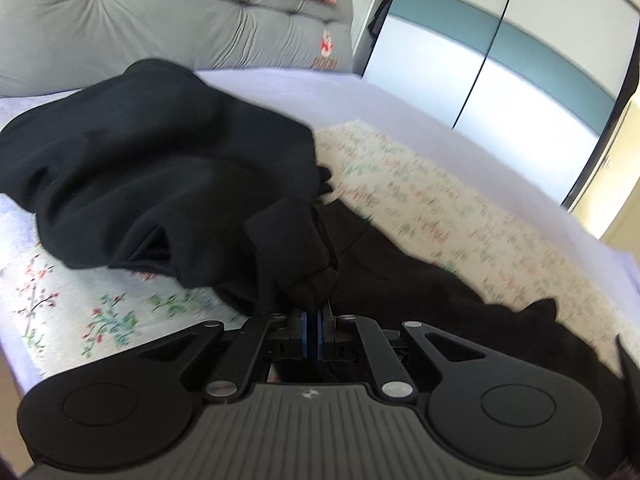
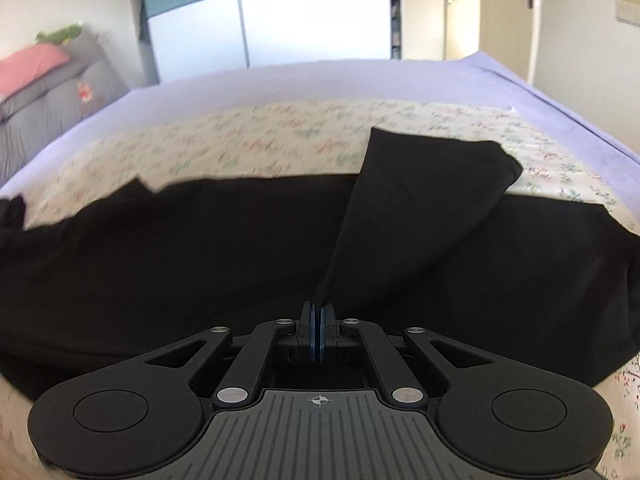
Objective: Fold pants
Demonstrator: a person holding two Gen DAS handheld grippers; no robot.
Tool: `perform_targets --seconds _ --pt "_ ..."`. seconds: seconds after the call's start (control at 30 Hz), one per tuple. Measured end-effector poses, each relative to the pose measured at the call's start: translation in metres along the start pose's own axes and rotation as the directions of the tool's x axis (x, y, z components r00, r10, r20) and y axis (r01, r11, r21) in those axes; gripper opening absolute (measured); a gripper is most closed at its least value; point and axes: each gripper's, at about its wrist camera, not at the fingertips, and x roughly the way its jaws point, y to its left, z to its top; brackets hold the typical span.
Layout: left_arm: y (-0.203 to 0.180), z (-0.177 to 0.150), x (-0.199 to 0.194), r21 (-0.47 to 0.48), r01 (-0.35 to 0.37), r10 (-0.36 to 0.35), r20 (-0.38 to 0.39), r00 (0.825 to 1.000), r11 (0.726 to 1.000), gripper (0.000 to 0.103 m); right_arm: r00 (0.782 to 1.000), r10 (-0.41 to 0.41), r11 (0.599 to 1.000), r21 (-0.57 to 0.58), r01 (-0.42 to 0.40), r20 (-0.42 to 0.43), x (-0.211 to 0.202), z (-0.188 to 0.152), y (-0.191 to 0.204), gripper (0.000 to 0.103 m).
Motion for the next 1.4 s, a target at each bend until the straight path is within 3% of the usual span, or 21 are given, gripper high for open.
perform_targets --seconds 0.13,0.2,0.27,0.33,0.37,0.53,0.7,0.83,1.07,1.4 --pt "-0.002 -0.012 0.023 0.036 -0.076 0.079 -0.109 0.991 0.996 0.054 0.995 -0.033 0.998 -0.056 0.028 -0.098 0.02 -0.024 0.007 0.001" --pt "-0.004 -0.012 0.02 0.047 -0.082 0.087 -0.103 0.991 0.995 0.057 0.995 -0.044 0.995 -0.093 0.036 -0.086 0.022 -0.027 0.01 0.001" --pt "-0.01 -0.009 0.014 0.082 -0.095 0.102 -0.091 0.991 0.992 0.072 0.995 -0.027 0.996 -0.09 0.019 -0.091 0.017 -0.022 0.012 0.011" --pt "-0.015 -0.008 0.005 0.089 -0.1 0.107 -0.081 0.991 0.991 0.099 0.996 -0.005 0.998 -0.067 -0.001 -0.087 0.011 -0.016 0.007 0.017" --pt "-0.019 -0.007 0.0 0.09 -0.095 0.102 -0.076 0.992 0.991 0.102 0.997 0.0 0.998 -0.062 -0.005 -0.08 0.009 -0.013 0.004 0.02" --pt "-0.037 -0.006 -0.017 0.117 -0.048 0.06 -0.098 0.993 0.992 0.103 0.999 -0.016 0.999 -0.031 0.015 -0.032 -0.003 0.006 -0.012 0.062" --pt "-0.077 -0.015 -0.023 0.145 0.074 -0.051 -0.156 0.986 0.987 0.103 0.999 -0.04 0.999 -0.017 0.04 -0.02 -0.01 0.025 -0.029 0.071" --pt "-0.129 -0.025 -0.025 0.209 0.177 -0.135 -0.198 0.971 0.962 0.103 0.998 -0.057 0.998 0.013 0.056 0.03 -0.017 0.035 -0.052 0.085" --pt "-0.235 -0.057 -0.012 0.31 0.308 -0.233 -0.258 0.938 0.899 0.103 0.994 -0.108 0.987 0.123 0.108 -0.005 0.008 0.037 -0.128 0.085" --pt "-0.364 -0.117 0.024 0.364 0.517 -0.388 -0.371 0.844 0.775 0.103 0.982 -0.189 0.976 0.112 0.189 -0.013 0.02 0.03 -0.219 0.085"
